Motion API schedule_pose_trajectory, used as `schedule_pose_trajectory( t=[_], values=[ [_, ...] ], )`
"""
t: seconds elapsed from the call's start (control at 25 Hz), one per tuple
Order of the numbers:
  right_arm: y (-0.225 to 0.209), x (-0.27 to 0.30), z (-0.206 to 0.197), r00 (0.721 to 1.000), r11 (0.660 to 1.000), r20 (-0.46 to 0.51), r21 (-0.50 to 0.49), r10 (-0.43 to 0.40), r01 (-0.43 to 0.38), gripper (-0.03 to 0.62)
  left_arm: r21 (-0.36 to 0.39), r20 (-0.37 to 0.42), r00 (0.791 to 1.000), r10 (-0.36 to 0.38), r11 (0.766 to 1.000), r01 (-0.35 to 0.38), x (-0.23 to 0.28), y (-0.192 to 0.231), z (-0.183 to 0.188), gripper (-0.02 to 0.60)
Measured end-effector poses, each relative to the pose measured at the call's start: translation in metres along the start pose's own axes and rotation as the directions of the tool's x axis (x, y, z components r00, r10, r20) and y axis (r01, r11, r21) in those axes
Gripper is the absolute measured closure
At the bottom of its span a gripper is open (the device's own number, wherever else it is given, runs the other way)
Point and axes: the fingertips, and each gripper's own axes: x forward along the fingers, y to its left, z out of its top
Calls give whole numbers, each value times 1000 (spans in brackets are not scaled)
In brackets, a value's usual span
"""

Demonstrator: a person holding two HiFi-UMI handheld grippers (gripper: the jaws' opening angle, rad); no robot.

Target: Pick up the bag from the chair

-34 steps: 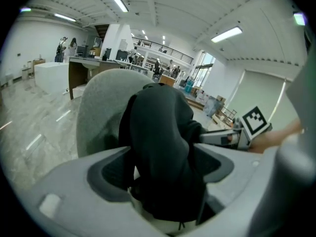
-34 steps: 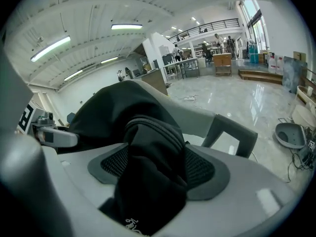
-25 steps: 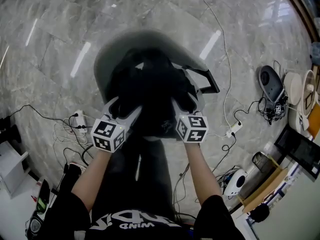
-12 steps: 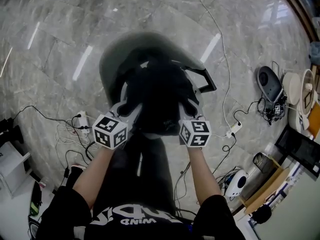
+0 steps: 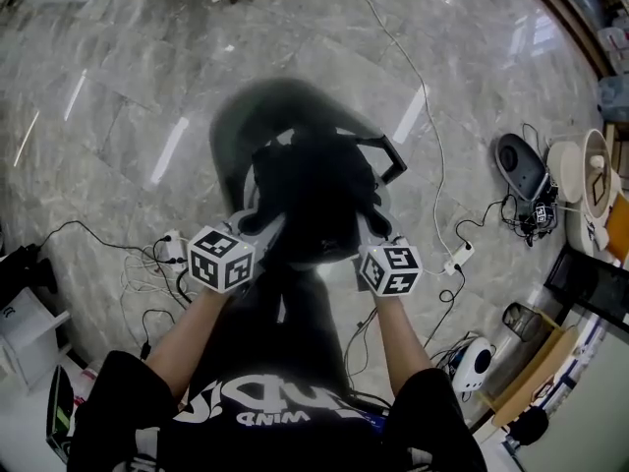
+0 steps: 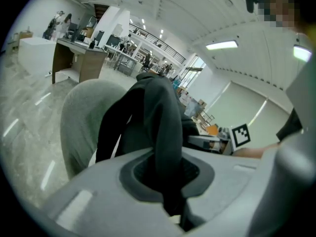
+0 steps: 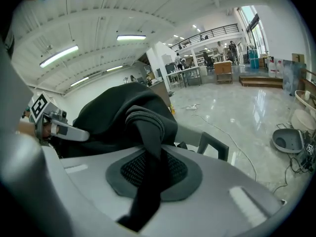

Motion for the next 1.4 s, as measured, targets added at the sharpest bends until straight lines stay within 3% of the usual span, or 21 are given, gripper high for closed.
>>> schedule_pose_trajectory(
  t=[0.4, 0.76, 1.04, 1.4],
  values=[
    [78, -105, 57, 993, 995, 70, 12, 98, -99, 557, 126, 127, 992, 13, 992, -29, -107, -75, 52, 548],
    [135, -195, 96, 973, 984, 148, -2, 175, -177, 557, 196, 269, 961, -61, 981, 8, -188, -146, 75, 548],
    [146, -232, 89, 952, 971, 195, -7, 236, -240, 557, 203, 308, 948, -77, 979, 14, -206, -181, 63, 549],
    [158, -248, 58, 931, 945, 166, -18, 325, -326, 556, 165, 339, 941, -6, 985, -53, -219, -202, 28, 549]
  ],
)
